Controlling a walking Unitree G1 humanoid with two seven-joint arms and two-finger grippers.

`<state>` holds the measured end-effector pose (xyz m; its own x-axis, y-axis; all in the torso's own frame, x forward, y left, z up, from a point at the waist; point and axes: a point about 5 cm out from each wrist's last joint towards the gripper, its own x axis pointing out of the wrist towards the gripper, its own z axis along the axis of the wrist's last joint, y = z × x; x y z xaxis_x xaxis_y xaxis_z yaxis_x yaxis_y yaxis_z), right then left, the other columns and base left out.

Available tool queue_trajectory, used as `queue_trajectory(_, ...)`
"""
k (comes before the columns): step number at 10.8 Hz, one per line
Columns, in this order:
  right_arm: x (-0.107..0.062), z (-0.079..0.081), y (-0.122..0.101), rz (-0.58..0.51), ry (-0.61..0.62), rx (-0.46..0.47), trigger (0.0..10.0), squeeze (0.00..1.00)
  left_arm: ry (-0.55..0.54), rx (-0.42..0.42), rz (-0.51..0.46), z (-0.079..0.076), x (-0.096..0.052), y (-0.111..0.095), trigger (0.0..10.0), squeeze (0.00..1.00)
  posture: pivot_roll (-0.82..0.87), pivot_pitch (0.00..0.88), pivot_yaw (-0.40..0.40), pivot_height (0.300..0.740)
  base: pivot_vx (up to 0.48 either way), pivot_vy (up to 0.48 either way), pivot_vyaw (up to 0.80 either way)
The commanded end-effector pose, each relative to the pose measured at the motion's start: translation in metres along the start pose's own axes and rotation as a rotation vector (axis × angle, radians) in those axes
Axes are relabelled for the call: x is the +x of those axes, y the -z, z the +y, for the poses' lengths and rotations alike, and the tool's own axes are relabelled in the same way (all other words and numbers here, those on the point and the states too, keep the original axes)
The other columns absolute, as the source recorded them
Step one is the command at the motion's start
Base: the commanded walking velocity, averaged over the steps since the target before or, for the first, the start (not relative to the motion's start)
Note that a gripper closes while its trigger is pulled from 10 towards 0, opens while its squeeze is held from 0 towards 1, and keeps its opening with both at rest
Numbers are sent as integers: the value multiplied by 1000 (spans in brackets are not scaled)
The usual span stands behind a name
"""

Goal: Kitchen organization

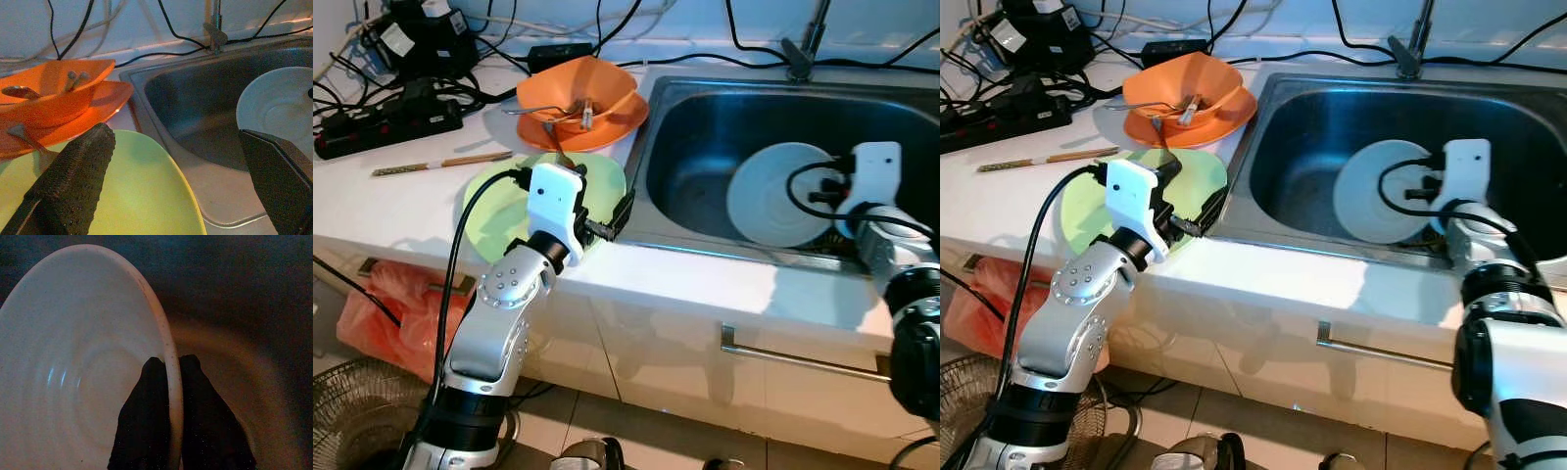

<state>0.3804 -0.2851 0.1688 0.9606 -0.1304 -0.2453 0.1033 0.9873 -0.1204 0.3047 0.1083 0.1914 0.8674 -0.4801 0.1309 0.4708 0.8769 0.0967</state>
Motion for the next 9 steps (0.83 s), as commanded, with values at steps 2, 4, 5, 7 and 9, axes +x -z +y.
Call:
queue_trajectory(2,-2,-12,-8,-21,56,-48,10000,0,20,-8,17,-3,-5,-1,10000,0,133,119,116,740,0,0,0)
queue_trajectory(4,-5,-23,-1,19,94,-68,10000,0,47,-17,34,-7,-7,1,10000,0,137,120,119,740,0,0,0)
queue_trajectory(5,-6,-26,6,49,99,-92,10000,0,79,-28,55,-10,-8,2,10000,0,139,119,119,740,0,0,0)
queue_trajectory(7,-7,-25,13,87,86,-124,10000,0,211,-41,103,-20,-9,5,10000,0,142,121,115,740,0,0,0)
queue_trajectory(9,-6,-20,14,90,49,-108,10000,1000,292,-23,145,-29,-15,12,10000,0,139,123,118,740,0,0,0)
